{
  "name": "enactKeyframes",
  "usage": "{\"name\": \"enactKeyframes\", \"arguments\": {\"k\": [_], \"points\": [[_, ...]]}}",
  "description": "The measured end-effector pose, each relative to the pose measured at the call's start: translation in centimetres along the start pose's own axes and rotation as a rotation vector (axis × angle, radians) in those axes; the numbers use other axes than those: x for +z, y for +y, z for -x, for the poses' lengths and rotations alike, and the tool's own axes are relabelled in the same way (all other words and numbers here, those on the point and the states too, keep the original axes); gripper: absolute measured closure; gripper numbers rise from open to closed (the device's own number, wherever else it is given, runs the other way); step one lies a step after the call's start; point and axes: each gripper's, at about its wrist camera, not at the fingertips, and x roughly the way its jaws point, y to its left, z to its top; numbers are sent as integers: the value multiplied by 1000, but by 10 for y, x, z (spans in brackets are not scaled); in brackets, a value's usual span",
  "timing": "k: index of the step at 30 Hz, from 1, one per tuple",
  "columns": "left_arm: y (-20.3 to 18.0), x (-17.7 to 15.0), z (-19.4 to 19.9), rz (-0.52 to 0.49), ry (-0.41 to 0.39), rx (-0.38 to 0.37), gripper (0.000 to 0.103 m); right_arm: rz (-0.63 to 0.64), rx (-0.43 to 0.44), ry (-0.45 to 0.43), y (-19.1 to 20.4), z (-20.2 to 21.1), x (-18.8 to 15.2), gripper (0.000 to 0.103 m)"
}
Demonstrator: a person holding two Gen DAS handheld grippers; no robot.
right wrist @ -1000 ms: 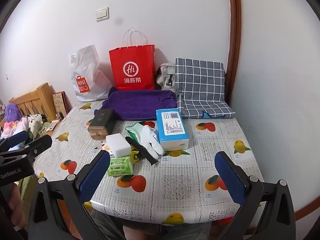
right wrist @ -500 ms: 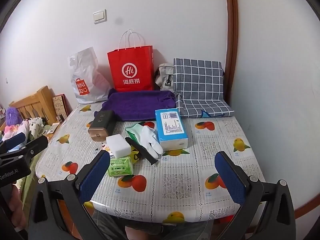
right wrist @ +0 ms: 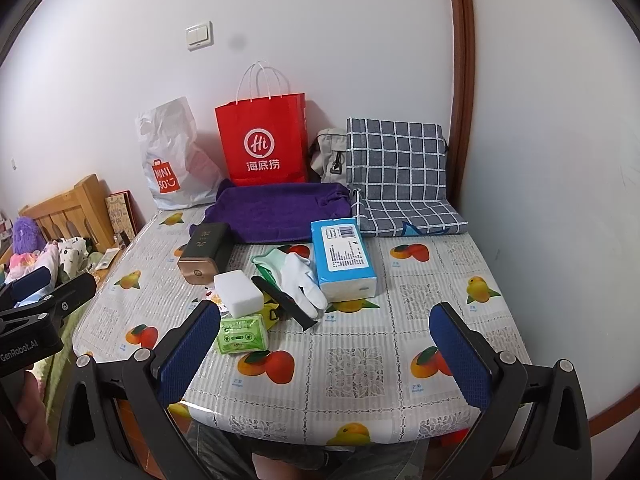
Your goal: Organize soft objects
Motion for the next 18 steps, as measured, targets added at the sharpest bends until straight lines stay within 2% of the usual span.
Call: {"name": "enactKeyframes", "arguments": {"k": [18], "points": [[-1,-1,1,-2,-3,3,0,3,-1,-5,1,2,-1,0]]}}
